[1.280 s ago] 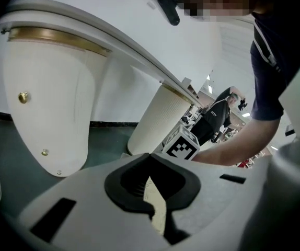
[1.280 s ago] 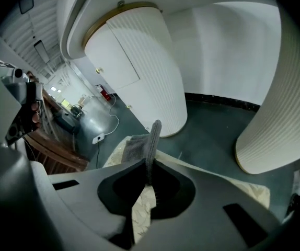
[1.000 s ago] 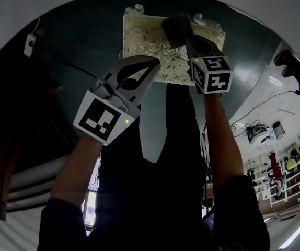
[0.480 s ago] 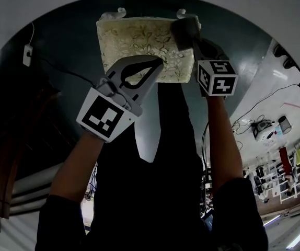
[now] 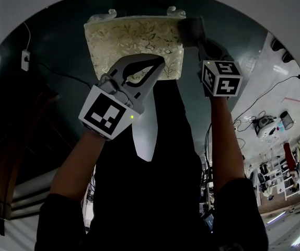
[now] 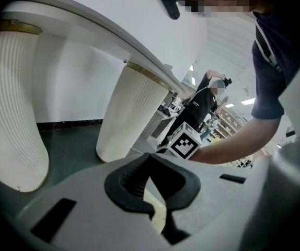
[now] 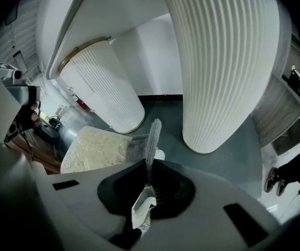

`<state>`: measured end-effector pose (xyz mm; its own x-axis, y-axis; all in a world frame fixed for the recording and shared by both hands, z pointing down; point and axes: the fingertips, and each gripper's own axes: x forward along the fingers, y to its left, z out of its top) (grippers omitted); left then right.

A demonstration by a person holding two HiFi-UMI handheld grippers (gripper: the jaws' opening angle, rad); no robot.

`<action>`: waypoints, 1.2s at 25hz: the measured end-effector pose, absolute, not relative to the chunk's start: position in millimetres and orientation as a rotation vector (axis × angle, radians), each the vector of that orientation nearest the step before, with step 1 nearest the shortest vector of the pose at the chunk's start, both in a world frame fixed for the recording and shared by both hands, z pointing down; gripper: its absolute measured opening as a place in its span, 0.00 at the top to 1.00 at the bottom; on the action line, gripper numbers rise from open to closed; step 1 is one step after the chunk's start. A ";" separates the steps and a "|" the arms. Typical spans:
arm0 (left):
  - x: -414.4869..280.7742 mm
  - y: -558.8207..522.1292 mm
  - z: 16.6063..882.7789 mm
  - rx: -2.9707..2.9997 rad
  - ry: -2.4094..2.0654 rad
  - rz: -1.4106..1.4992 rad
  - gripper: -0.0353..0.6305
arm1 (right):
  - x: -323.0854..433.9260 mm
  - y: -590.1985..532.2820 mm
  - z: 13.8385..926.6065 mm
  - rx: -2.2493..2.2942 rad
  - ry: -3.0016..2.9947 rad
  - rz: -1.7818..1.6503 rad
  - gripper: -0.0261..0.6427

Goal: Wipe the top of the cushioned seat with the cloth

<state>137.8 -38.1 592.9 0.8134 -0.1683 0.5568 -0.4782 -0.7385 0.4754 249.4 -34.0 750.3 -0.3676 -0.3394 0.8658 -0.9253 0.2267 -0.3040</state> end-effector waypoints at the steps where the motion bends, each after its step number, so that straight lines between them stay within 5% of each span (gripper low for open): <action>1: 137.7 -36.5 591.3 2.375 -0.470 0.650 0.94 | 249.9 -32.8 747.0 1.171 -1.837 1.113 0.91; 10: 72.9 -24.9 572.8 2.390 -0.522 0.602 0.94 | 180.9 -30.1 705.2 1.163 -1.909 1.035 0.91; 30: -169.8 15.8 568.2 2.264 -0.858 0.514 0.94 | -133.3 14.4 682.8 0.733 -2.133 0.962 0.91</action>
<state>-169.8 15.8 568.2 0.7085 -0.4377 0.5536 -0.6946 -0.5715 0.4370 -133.3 14.4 682.8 -0.6136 -0.2107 0.7610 -0.7100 0.5690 -0.4149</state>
